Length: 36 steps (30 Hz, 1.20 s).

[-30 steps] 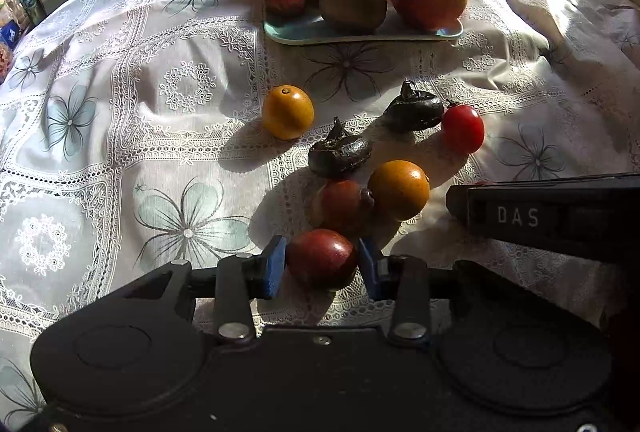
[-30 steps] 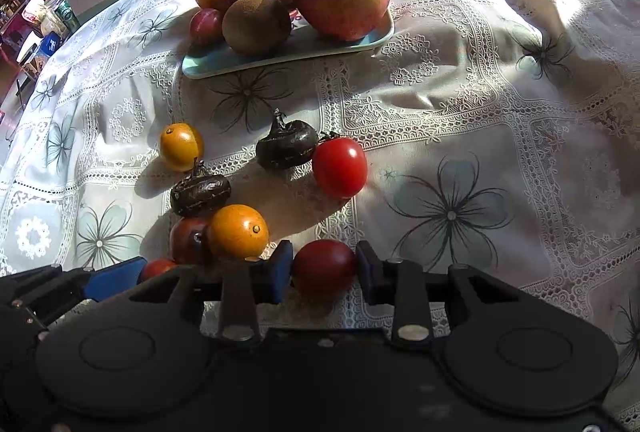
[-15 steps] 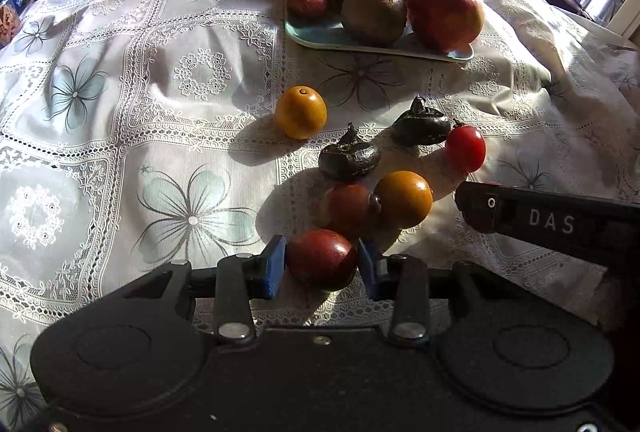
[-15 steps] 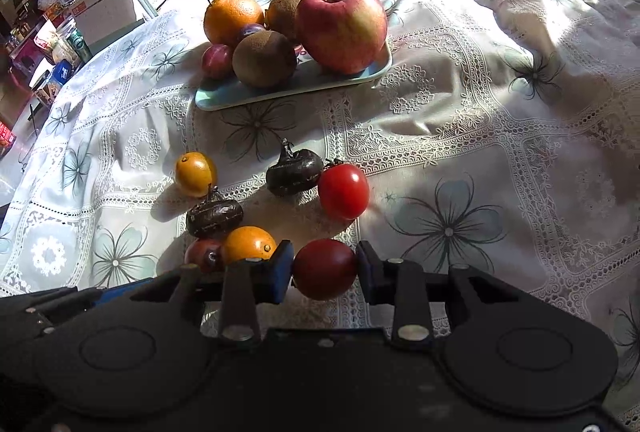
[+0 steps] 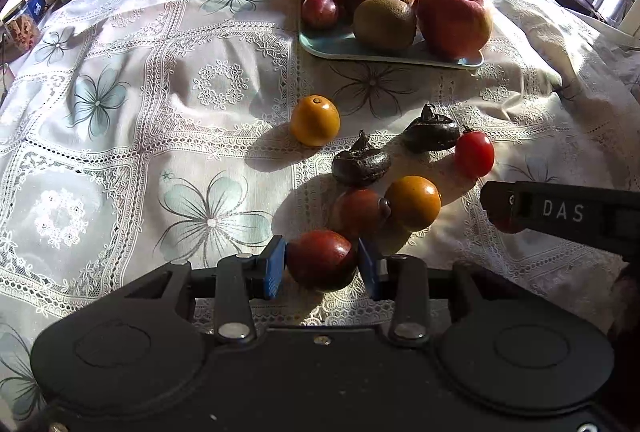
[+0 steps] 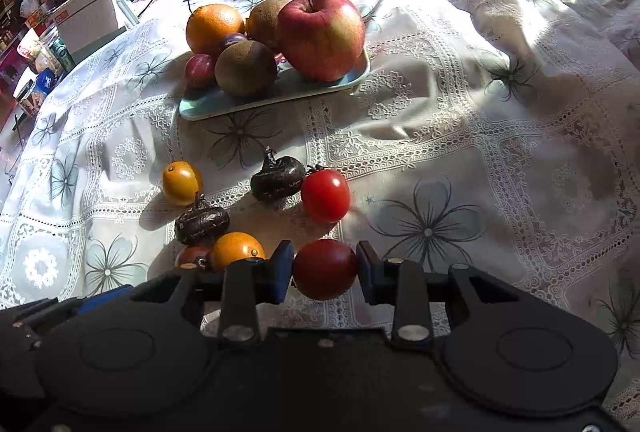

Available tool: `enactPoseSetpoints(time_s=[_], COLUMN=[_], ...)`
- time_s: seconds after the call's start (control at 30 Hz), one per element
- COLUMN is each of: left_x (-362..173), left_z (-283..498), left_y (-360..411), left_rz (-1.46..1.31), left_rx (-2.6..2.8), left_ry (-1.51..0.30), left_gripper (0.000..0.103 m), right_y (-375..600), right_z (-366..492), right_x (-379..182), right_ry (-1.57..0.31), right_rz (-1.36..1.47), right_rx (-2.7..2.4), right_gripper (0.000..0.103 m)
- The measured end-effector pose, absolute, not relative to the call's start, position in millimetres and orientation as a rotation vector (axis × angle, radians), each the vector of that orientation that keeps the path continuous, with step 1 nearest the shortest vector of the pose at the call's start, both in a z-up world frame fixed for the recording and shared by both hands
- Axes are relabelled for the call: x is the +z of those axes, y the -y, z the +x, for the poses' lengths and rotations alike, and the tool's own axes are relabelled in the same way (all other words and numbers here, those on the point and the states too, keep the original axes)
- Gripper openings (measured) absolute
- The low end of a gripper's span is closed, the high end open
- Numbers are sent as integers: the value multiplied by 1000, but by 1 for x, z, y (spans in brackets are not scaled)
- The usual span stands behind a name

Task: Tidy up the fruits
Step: 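Lift both held fruits and carry them over the basket, then open the right tool to drop the tomato while the left tool releases the plum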

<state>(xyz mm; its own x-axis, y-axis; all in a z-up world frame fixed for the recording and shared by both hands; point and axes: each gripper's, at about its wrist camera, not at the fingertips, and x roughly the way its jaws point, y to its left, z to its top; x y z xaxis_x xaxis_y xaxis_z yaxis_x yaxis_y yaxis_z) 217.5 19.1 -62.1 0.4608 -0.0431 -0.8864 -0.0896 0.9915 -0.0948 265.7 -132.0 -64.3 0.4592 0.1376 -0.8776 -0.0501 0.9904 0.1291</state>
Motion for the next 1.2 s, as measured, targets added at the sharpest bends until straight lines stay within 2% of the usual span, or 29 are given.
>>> enactPoseSetpoints(time_s=[0.27, 0.4, 0.57, 0.87, 1.2], left_x=[-15, 15, 31, 15, -7], left_z=[192, 164, 118, 56, 45], left_y=[-15, -12, -11, -3, 0], left_rz=[-167, -158, -178, -182, -167], left_rx=[60, 90, 37, 18, 37], left_ry=[-1045, -1037, -1019, -1033, -1086], left_gripper=[48, 48, 48, 48, 48], right_y=[150, 162, 176, 184, 185], right_z=[226, 188, 135, 62, 62], right_x=[-3, 34, 53, 30, -3], right_ry=[-992, -937, -928, -991, -1090], right_rz=[154, 164, 169, 84, 92], right_rx=[125, 187, 319, 384, 357], right_gripper=[34, 34, 35, 35, 35])
